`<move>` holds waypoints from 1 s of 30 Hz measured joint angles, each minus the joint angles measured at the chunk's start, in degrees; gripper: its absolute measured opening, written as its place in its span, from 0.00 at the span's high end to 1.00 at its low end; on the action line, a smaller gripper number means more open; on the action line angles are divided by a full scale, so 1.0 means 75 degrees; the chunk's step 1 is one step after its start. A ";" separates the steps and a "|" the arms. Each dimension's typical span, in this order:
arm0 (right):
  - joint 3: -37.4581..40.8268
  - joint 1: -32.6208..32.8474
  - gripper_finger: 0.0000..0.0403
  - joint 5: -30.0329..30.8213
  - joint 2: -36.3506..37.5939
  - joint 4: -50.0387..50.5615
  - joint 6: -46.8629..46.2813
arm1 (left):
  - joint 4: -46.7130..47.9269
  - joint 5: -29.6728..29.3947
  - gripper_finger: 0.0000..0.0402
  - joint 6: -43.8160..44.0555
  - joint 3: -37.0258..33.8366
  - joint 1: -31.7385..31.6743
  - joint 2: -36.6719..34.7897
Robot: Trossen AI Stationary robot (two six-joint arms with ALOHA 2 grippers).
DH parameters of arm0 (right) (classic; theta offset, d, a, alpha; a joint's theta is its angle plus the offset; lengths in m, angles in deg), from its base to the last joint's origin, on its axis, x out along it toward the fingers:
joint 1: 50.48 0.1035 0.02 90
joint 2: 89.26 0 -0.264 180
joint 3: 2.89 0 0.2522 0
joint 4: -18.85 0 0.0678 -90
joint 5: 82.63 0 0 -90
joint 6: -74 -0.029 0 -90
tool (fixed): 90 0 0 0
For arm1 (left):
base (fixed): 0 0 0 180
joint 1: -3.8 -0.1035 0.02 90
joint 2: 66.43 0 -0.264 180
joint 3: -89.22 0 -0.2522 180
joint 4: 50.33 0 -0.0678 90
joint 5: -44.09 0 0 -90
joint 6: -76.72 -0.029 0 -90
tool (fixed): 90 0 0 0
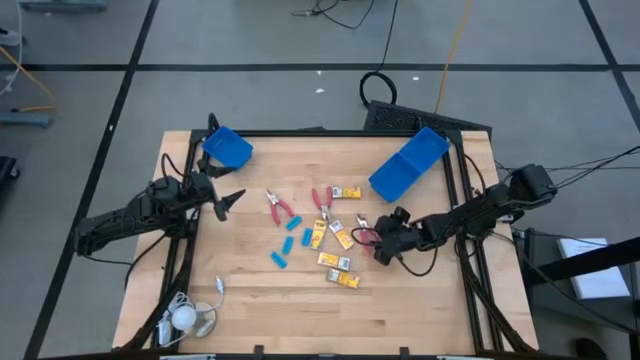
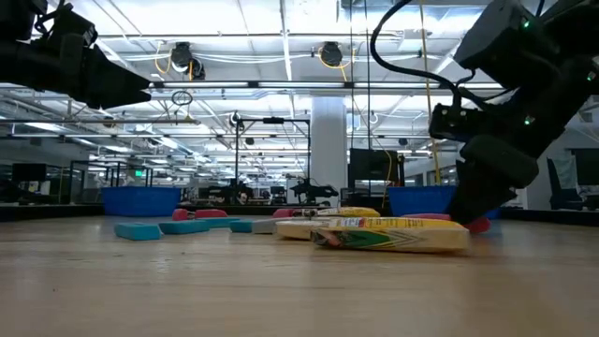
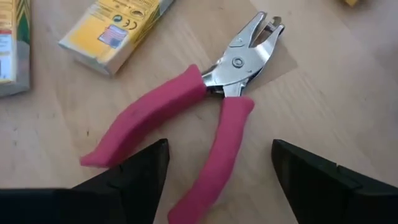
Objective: Pick & Place School Supplies
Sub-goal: Put the pink puncher into the top left blue basket
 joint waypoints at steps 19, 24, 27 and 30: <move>0.0017 -0.0021 0.70 -0.0701 0.0042 0.0407 -0.0119 | 0.0001 0.0000 0.09 0.0000 0.0000 -0.0003 0.0003; 0.0026 -0.0177 0.83 -0.1094 0.0212 0.0458 -0.0096 | 0.0001 0.0000 0.09 0.0000 0.0000 -0.0003 0.0003; 0.0031 -0.0260 0.90 -0.1305 0.0610 0.0437 -0.0036 | 0.0000 0.0000 0.09 0.0000 -0.0002 -0.0002 0.0003; 0.0078 -0.0217 0.91 -0.1549 0.1172 0.0598 0.0354 | 0.0003 0.0000 0.09 0.0000 0.0000 -0.0003 0.0003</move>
